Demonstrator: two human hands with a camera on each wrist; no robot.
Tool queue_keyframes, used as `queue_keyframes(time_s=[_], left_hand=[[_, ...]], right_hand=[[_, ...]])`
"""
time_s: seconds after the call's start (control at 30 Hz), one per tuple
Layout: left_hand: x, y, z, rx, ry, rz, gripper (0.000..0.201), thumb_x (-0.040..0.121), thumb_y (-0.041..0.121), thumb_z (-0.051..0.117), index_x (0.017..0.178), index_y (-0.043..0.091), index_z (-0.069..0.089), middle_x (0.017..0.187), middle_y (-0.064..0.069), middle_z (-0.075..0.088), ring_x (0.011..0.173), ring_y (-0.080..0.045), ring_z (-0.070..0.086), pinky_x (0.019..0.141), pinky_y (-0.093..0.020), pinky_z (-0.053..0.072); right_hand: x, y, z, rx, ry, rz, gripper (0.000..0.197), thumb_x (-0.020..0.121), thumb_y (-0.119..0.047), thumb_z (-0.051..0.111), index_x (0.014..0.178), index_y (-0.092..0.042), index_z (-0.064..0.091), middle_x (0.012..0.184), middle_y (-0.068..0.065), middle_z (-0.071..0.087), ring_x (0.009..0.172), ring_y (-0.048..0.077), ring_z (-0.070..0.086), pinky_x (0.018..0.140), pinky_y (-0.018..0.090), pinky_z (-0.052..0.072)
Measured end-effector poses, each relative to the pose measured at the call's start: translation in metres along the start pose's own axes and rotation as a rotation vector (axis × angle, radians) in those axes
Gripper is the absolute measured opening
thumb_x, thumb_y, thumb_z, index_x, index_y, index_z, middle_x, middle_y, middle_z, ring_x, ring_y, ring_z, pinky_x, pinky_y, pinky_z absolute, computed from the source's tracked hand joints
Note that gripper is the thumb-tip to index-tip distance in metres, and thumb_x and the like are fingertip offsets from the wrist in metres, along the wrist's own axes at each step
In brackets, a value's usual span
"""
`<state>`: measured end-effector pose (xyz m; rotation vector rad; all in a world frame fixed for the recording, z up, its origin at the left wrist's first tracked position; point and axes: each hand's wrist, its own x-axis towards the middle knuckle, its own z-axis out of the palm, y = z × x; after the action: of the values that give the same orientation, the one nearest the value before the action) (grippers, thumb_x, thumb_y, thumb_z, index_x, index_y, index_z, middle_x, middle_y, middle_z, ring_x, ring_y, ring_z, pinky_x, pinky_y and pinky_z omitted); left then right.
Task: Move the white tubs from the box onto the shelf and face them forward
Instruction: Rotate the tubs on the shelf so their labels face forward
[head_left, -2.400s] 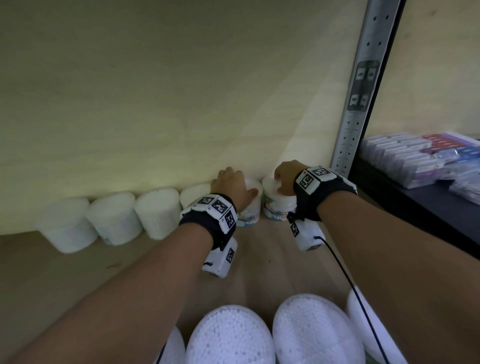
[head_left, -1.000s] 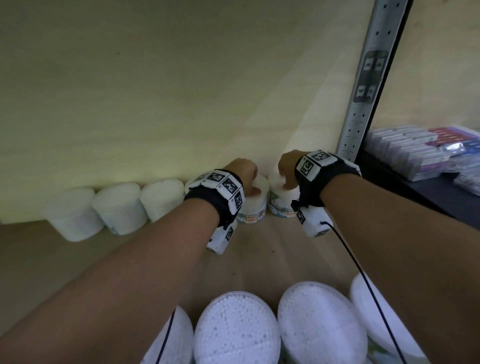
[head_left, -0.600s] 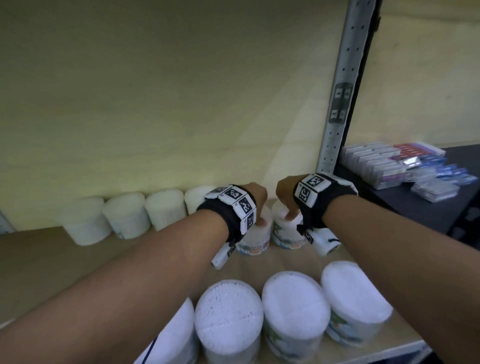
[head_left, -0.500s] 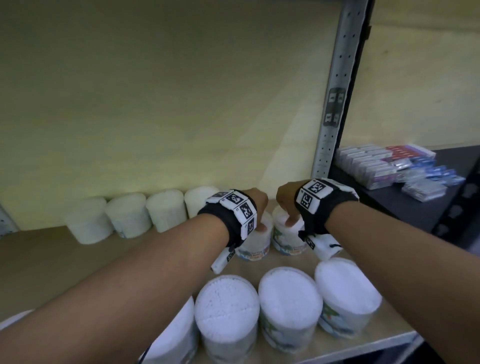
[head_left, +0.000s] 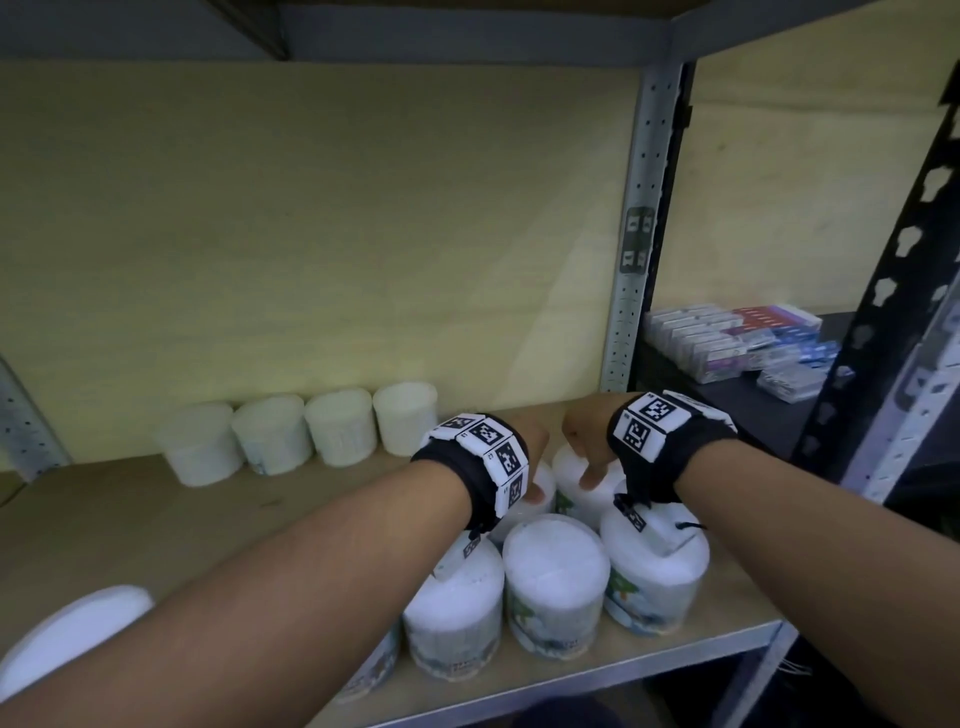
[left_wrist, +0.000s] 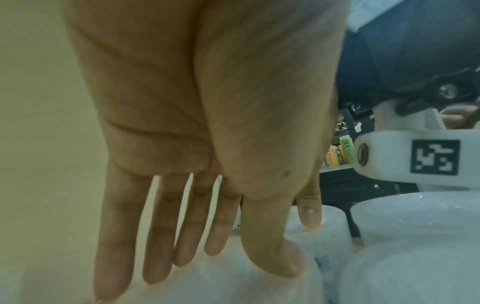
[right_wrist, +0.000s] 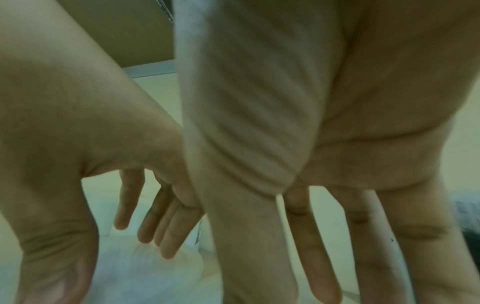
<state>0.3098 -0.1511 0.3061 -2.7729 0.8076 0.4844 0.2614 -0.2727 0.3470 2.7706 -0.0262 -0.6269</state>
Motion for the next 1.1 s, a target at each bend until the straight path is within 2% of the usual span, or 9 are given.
queue_keyframes(time_s=[0.1,0.23,0.3,0.37,0.47,0.53,0.63,0.77,1.1], left_hand=[[-0.029,0.006,-0.011,0.095,0.079,0.073,0.044,0.066,0.047,0.075,0.056,0.022,0.04,0.055,0.006,0.046,0.05,-0.014,0.048,0.069,-0.034,0.052],[-0.033,0.004,-0.005,0.094,0.079,0.125,0.036,0.068,0.035,0.078,0.058,0.023,0.045,0.053,0.006,0.041,0.045,-0.012,0.041,0.064,-0.033,0.053],[-0.038,0.001,-0.001,0.057,0.175,0.165,0.037,0.072,0.035,0.074,0.06,0.023,0.041,0.053,0.005,0.04,0.045,-0.013,0.04,0.054,-0.02,0.042],[-0.047,0.0,-0.006,-0.002,0.234,0.198,0.03,0.078,0.041,0.069,0.073,0.017,0.052,0.067,0.001,0.051,0.058,-0.018,0.047,0.055,-0.022,0.038],[-0.056,-0.012,-0.016,-0.046,0.218,0.175,0.043,0.086,0.039,0.062,0.105,0.001,0.063,0.09,-0.007,0.056,0.079,-0.021,0.051,0.06,-0.025,0.039],[-0.062,-0.028,-0.021,-0.094,0.205,0.173,0.038,0.089,0.034,0.059,0.107,0.001,0.062,0.094,-0.009,0.056,0.082,-0.019,0.05,0.055,-0.023,0.036],[-0.068,-0.061,-0.02,-0.163,0.192,0.128,0.034,0.09,0.024,0.056,0.112,-0.002,0.062,0.099,-0.009,0.059,0.085,-0.017,0.052,0.069,-0.026,0.043],[-0.078,-0.109,-0.013,-0.245,0.238,0.078,0.038,0.09,0.026,0.058,0.124,0.009,0.057,0.123,-0.007,0.057,0.104,-0.021,0.056,0.086,-0.026,0.045],[-0.075,-0.212,0.003,-0.381,0.285,-0.021,0.044,0.09,0.027,0.061,0.131,0.014,0.05,0.134,-0.008,0.047,0.12,-0.025,0.05,0.094,-0.03,0.041]], right_hand=[[-0.003,0.001,0.005,-0.005,0.005,-0.013,0.055,0.074,-0.048,0.074,0.111,-0.009,0.065,0.112,0.006,0.068,0.1,0.024,0.065,0.076,0.03,0.047],[-0.01,0.005,0.007,0.061,0.028,-0.017,0.052,0.071,-0.046,0.077,0.107,-0.011,0.065,0.111,0.006,0.068,0.098,0.024,0.066,0.074,0.03,0.05],[-0.013,0.006,0.005,0.099,0.011,-0.011,0.051,0.073,-0.042,0.077,0.111,-0.01,0.064,0.113,0.007,0.067,0.098,0.024,0.065,0.069,0.028,0.047],[-0.018,0.005,0.0,0.12,0.027,-0.014,0.051,0.077,-0.04,0.074,0.115,-0.009,0.062,0.117,0.007,0.066,0.103,0.024,0.064,0.073,0.029,0.047],[-0.021,0.0,-0.008,0.182,0.106,-0.019,0.046,0.086,-0.038,0.066,0.118,-0.006,0.061,0.119,0.009,0.064,0.109,0.027,0.062,0.085,0.032,0.049],[-0.02,-0.005,-0.015,0.244,0.149,-0.038,0.04,0.089,-0.033,0.063,0.117,-0.004,0.062,0.12,0.011,0.064,0.105,0.026,0.062,0.085,0.033,0.05],[-0.013,-0.016,-0.026,0.304,0.186,-0.076,0.035,0.09,-0.028,0.061,0.114,-0.003,0.062,0.119,0.011,0.064,0.091,0.022,0.057,0.078,0.03,0.046],[0.002,-0.039,-0.043,0.304,0.246,-0.119,0.036,0.091,-0.031,0.059,0.118,-0.007,0.06,0.124,0.009,0.059,0.107,0.025,0.059,0.089,0.033,0.049],[0.063,-0.103,-0.093,0.414,0.33,-0.261,0.043,0.092,-0.032,0.059,0.128,-0.01,0.053,0.133,0.008,0.051,0.116,0.025,0.054,0.095,0.031,0.043]])
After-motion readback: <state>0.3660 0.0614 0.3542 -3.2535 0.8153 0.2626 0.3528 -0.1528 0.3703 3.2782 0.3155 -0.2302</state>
